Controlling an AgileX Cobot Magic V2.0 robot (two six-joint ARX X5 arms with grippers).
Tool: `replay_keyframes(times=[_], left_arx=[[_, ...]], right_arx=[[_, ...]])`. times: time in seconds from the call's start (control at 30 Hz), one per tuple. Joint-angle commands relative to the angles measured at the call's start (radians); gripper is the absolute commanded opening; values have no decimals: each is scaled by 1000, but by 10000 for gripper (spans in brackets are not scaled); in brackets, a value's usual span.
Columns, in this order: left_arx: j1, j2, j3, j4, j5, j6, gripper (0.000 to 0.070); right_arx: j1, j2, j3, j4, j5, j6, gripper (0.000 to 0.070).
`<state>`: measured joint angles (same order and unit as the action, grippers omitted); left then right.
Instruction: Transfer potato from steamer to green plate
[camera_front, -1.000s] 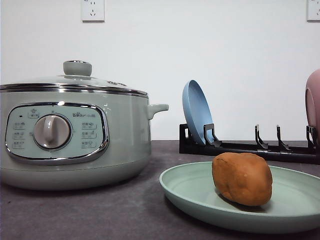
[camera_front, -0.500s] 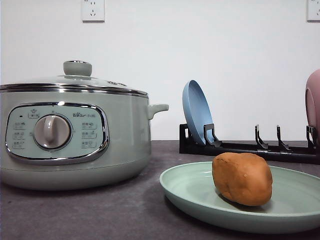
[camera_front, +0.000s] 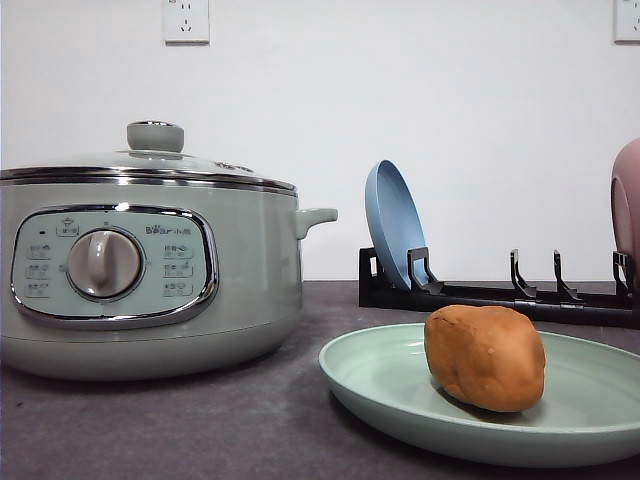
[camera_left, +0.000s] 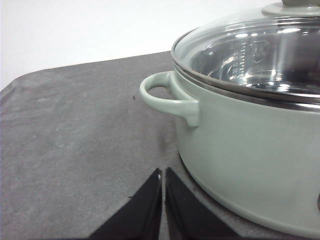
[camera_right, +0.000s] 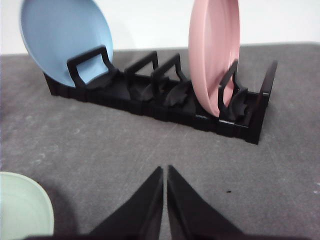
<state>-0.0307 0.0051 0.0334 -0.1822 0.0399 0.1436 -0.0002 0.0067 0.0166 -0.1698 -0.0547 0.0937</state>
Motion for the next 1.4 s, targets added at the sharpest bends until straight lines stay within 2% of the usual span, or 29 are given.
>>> replay_keyframes(times=[0.0,1.37], left_arx=[[1,-2,-18,-10,1,-3,3],[0,-2,-18,-10,1,-3,3]], right_arx=[[0,-3,-5,-9,-1,-3,0],[0,-3,-5,15,3,-1,0]])
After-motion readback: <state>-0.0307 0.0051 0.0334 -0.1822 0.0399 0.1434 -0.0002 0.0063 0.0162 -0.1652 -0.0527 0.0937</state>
